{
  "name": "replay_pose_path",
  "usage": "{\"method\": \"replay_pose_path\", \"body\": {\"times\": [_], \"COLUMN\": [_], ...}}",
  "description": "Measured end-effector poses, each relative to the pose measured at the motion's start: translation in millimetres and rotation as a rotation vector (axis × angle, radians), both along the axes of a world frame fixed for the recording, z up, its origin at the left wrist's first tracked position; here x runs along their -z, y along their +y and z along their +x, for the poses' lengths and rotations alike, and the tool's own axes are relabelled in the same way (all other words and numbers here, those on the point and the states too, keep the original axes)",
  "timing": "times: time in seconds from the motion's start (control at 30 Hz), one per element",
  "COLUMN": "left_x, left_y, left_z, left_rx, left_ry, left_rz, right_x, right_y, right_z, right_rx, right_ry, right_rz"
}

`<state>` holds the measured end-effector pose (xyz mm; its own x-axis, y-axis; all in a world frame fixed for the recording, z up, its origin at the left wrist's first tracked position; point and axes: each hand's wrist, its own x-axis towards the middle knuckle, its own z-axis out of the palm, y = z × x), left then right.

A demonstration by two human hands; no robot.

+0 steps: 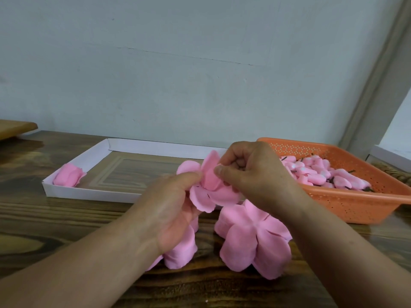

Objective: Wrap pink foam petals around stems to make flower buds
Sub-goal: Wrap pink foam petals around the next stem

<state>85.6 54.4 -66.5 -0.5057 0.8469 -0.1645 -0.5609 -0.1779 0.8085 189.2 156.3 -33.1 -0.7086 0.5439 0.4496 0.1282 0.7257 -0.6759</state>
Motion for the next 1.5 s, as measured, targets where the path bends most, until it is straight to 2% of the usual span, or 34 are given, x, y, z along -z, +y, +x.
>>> {"method": "replay_pose_path", "body": {"times": [0.1,0.27,0.43,0.9,1.13,1.5], "left_x": [-0.7,5.0,8.6,7.9,5.3,4.1], "left_y": [-0.6,2.2,2.3,-2.1,-5.5,-5.0], "left_z": [-0.9,-6.1,-6.8,1.2,6.0,6.3], "left_rx": [-0.026,-0.137,-0.179,-0.125,-0.039,-0.017], "left_ry": [-0.009,0.085,0.092,0.28,0.317,0.327], "left_rz": [-0.026,-0.135,-0.147,-0.146,-0.104,-0.137], "right_x": [0.8,0.8,2.6,1.5,-2.2,-4.4], "right_y": [-2.3,-9.7,-13.2,-14.3,-11.3,-14.4], "right_z": [-0.3,-0.8,-2.8,-3.0,-0.4,2.0], "right_rx": [-0.024,-0.046,0.01,0.049,0.024,-0.005], "right_ry": [-0.026,-0.061,-0.072,-0.096,-0.153,-0.259], "right_rz": [0.001,0.037,0.06,0.123,0.138,0.212]}}
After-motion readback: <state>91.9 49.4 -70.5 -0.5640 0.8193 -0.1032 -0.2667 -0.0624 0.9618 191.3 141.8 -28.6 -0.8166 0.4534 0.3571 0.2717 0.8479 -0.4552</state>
